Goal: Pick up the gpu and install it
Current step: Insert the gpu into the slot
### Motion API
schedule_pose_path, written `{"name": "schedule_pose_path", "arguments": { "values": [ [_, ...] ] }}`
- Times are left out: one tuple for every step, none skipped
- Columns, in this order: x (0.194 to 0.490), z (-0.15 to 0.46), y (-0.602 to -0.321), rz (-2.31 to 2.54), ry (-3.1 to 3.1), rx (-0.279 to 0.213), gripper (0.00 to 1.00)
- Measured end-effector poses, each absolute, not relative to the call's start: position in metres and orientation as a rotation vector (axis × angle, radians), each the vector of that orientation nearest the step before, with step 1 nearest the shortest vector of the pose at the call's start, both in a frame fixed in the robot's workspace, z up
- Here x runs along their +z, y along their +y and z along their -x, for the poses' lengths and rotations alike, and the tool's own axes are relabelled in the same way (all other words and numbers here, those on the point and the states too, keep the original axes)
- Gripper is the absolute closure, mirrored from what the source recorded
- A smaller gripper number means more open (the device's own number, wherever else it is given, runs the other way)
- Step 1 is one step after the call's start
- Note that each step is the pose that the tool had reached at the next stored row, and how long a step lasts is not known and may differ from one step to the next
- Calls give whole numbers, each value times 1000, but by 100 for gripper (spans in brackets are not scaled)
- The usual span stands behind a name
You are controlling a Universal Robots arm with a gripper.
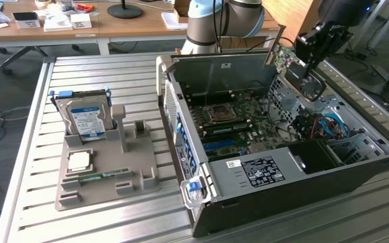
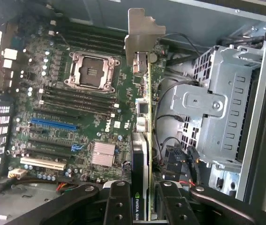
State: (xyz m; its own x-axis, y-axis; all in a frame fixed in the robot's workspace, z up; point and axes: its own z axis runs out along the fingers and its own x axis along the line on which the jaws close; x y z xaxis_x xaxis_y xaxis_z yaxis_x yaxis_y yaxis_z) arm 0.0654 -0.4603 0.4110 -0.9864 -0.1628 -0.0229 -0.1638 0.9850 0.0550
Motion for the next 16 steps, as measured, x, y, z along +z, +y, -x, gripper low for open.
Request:
{"name": "schedule_pose_path", "arguments": {
  "values": [
    [411, -65, -460, 273, 3110, 89, 73],
    [411, -65, -460, 292, 3109, 89, 73],
    [411, -65, -460, 312, 3107, 89, 73],
    [411, -65, -460, 331, 3106, 89, 73],
    [411, -65, -460, 349, 3104, 89, 73],
    [411, -65, -460, 368, 3102, 90, 73],
    [411, -65, -460, 386, 3100, 90, 73],
    [411, -65, -460, 405, 3098, 90, 73],
    [411, -65, -460, 424, 3096, 90, 73],
    [411, -65, -460, 445, 3094, 90, 73],
    [411, -65, -460, 491, 3087, 91, 73],
    [411, -65, -460, 511, 3084, 91, 73],
    [411, -65, -460, 532, 3081, 91, 73],
    [411, -65, -460, 552, 3078, 91, 73],
    [411, -65, -460, 572, 3075, 91, 73],
    [411, -65, -460, 593, 3071, 91, 73]
  ]
}}
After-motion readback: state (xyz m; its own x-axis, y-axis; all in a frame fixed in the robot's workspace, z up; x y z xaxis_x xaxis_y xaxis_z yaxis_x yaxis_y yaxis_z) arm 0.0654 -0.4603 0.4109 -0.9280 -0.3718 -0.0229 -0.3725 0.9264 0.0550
